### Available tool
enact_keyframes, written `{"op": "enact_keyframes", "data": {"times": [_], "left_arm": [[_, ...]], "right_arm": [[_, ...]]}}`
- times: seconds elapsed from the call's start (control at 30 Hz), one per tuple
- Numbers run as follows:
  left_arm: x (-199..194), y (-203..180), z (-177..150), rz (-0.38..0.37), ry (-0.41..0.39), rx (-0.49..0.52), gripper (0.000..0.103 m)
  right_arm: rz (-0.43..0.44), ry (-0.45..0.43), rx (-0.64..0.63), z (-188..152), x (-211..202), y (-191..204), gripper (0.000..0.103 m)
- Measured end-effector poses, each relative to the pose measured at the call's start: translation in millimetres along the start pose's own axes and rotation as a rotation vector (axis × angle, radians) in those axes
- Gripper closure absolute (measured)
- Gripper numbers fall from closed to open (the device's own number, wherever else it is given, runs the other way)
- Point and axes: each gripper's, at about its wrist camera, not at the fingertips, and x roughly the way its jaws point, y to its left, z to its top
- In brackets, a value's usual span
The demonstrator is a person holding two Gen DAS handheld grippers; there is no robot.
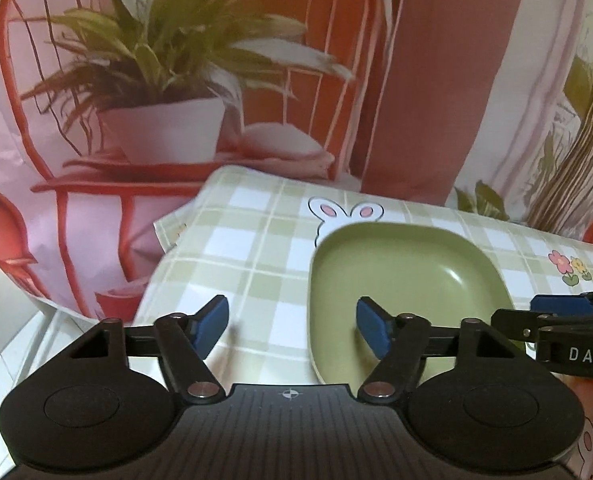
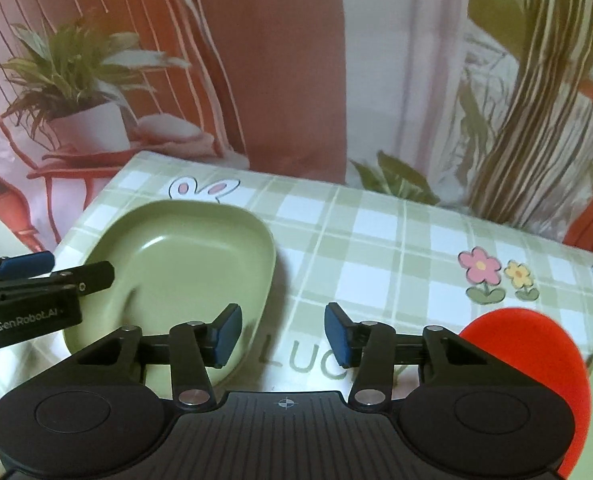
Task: Organize plates and bowls
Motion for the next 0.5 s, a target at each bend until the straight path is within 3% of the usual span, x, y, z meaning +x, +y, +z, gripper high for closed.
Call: {"op": "enact_keyframes", "data": {"times": [0.03, 0.17, 0.23, 0.3, 0.5], "left_arm": [[1, 0, -1, -0.007, 0.007, -0.001, 0.039], [5, 1, -4, -0.043, 0.040, -0.021, 0.076], [6, 4, -6, -0.085, 0.049, -0.045, 0.081], [4, 3, -7, -0.078, 0.044, -0.036, 0.086], [-11, -4, -9, -0.057, 0.039, -0.018, 0.092]], "right_arm": [[0.006, 0.008, -0.001, -1, 1, 1, 0.064], [0.017, 0.022, -0.015, -5, 2, 4, 0.074], [0.027, 0.024, -0.024, -6, 0, 6, 0.081], [0.039, 0.034, -0.027, -7, -3, 9, 0.092], [0.072, 0.037, -0.004, -13, -23, 13, 0.091]]}}
